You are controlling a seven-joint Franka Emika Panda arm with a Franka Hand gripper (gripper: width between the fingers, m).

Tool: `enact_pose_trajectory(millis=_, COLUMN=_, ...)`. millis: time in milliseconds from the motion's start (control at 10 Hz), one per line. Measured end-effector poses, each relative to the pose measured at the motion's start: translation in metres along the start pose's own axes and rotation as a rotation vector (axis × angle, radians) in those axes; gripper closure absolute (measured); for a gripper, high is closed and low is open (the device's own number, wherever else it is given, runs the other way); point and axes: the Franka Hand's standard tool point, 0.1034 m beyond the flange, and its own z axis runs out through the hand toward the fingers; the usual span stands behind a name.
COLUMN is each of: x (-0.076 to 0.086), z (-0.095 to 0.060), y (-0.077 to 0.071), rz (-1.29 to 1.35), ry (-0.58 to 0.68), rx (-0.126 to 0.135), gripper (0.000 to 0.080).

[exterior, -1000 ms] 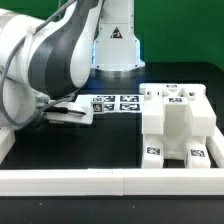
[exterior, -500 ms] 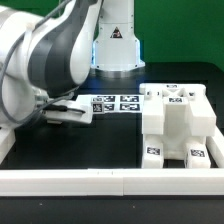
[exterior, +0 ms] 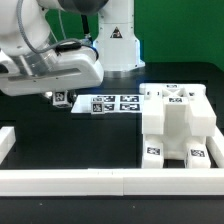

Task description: Assemble chair

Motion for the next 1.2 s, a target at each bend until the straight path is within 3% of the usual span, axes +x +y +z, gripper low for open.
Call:
enact_pose_trajectory(millis=300, x=0.011, z=0.003, y=0.009, rz=0.003, ry=0.191, rx=-0.055, gripper=0.0535)
enact_pose_trajectory(millis=400, x=0.018, z=0.008, y=0.007, rz=-0.004, ry=0.288, rx=-0.105, gripper=0.0535)
enact_pose_trajectory(millis=500, x=0.019, z=0.016, y=0.007, rz=-0.008, ry=0.362, rx=-0.127, gripper=0.0535)
enact_pose_trajectory(millis=700, x=0.014, z=0.028, y=0.009, rz=0.004, ry=0.475, rx=-0.157, gripper=0.0535)
enact_pose_trajectory(millis=800, x=0.011, z=0.028, y=0.012, rz=-0.005, ry=0.540, rx=-0.198, gripper=0.0535)
enact_pose_trajectory(millis=1000, x=-0.002, z=0.025, y=0.031, rz=-0.019, ry=0.609, rx=-0.241, gripper=0.0535)
enact_pose_trajectory(millis=1100, x=-0.001, z=0.029, y=0.027, rz=-0.007, ry=0.601, rx=-0.216, gripper=0.0535)
enact_pose_trajectory(millis=1200, x=-0.001, z=0.029, y=0.027, rz=-0.009, ry=0.601, rx=-0.217, gripper=0.0440)
